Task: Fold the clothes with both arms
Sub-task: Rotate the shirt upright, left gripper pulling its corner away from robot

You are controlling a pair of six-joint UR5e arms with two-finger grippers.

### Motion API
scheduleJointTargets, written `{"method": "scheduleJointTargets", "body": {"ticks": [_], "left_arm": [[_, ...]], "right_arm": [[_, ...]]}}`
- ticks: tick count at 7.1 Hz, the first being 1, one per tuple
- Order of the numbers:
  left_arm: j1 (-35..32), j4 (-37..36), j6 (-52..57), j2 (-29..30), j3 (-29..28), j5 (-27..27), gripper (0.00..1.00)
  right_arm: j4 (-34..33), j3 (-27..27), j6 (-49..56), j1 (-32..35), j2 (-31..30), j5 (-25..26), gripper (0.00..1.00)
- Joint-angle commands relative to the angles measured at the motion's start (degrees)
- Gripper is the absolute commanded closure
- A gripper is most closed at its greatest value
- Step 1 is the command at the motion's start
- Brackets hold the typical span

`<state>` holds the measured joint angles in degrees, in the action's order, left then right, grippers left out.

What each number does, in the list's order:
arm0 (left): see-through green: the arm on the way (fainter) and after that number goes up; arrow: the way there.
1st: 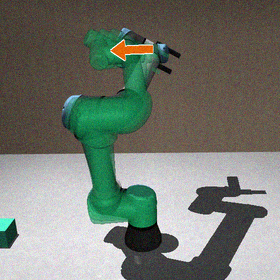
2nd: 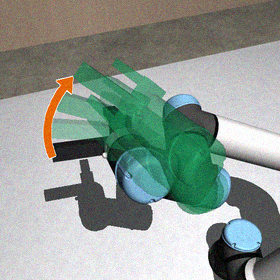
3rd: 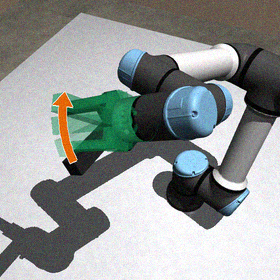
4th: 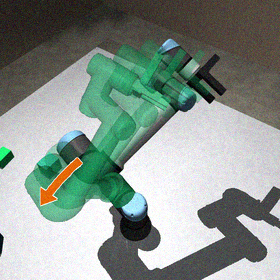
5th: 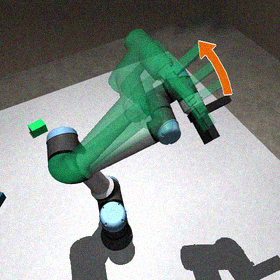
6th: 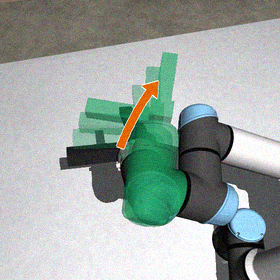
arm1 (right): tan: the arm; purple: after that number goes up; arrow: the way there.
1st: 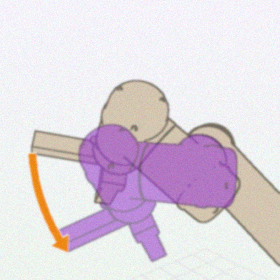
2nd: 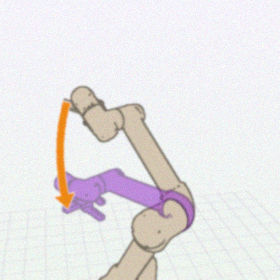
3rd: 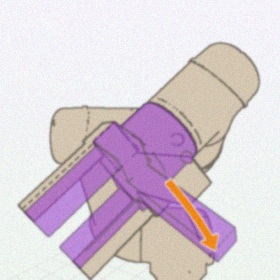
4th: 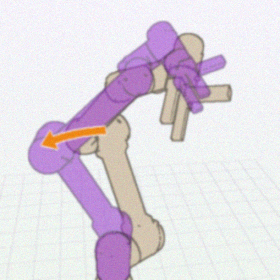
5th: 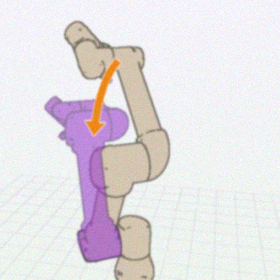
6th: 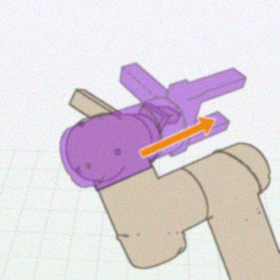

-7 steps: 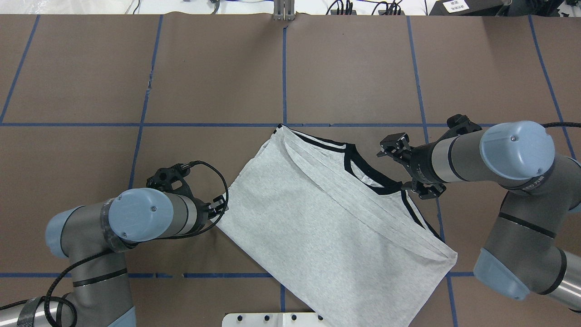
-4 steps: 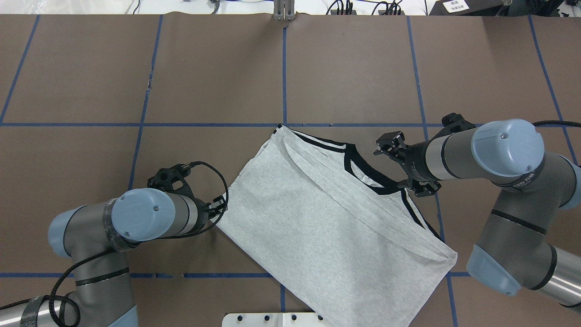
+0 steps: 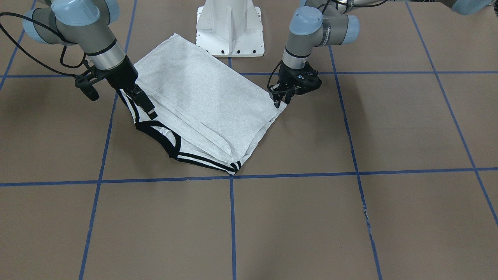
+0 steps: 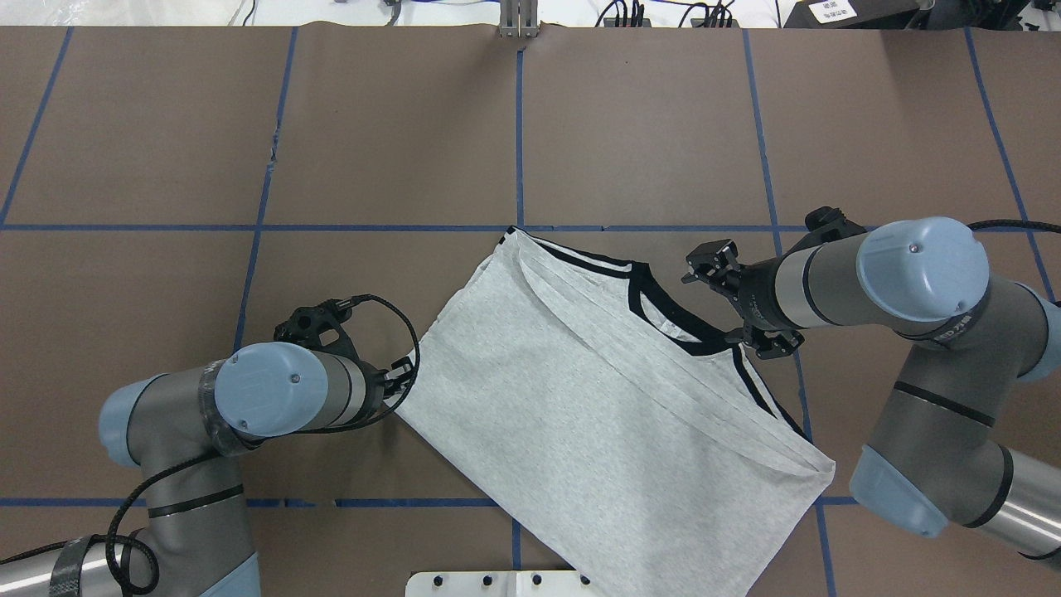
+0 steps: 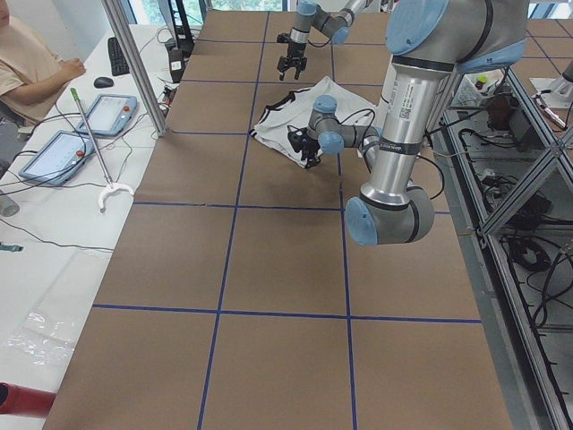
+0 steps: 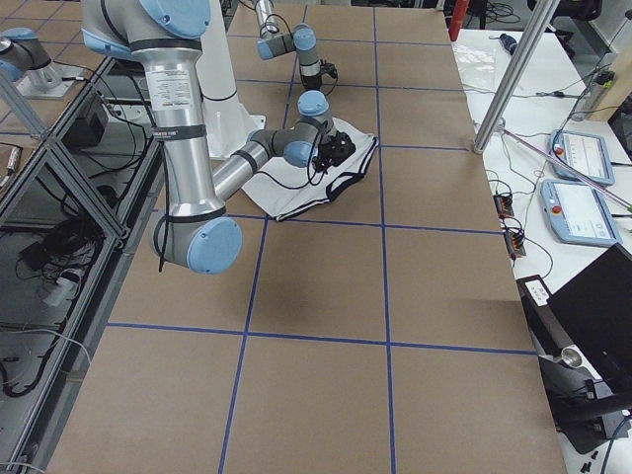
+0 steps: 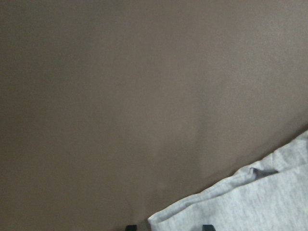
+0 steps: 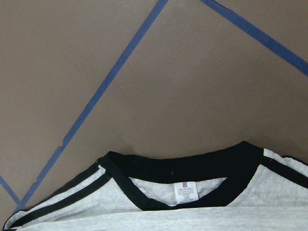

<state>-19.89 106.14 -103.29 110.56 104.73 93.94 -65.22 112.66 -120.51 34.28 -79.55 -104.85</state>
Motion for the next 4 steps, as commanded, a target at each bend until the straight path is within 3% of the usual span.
{"method": "scheduleJointTargets", "body": {"ticks": [1,2,4], "left_arm": [[-0.32,0.04,0.10,0.27,-0.05,-0.08,1.00],[-0.76,-0.05,0.11,0.36,0.04,-0.16,1.00],[-7.14,-0.31,10.41,0.45,-0.22,-0.08,1.00]], "right_arm": [[0.00,-0.16,-0.25,0.00,0.01,0.00,0.00],[0.00,-0.16,-0.25,0.00,0.01,0.00,0.00],[0.00,-0.51,-0.34,0.00,0.44,0.09,0.00]]}}
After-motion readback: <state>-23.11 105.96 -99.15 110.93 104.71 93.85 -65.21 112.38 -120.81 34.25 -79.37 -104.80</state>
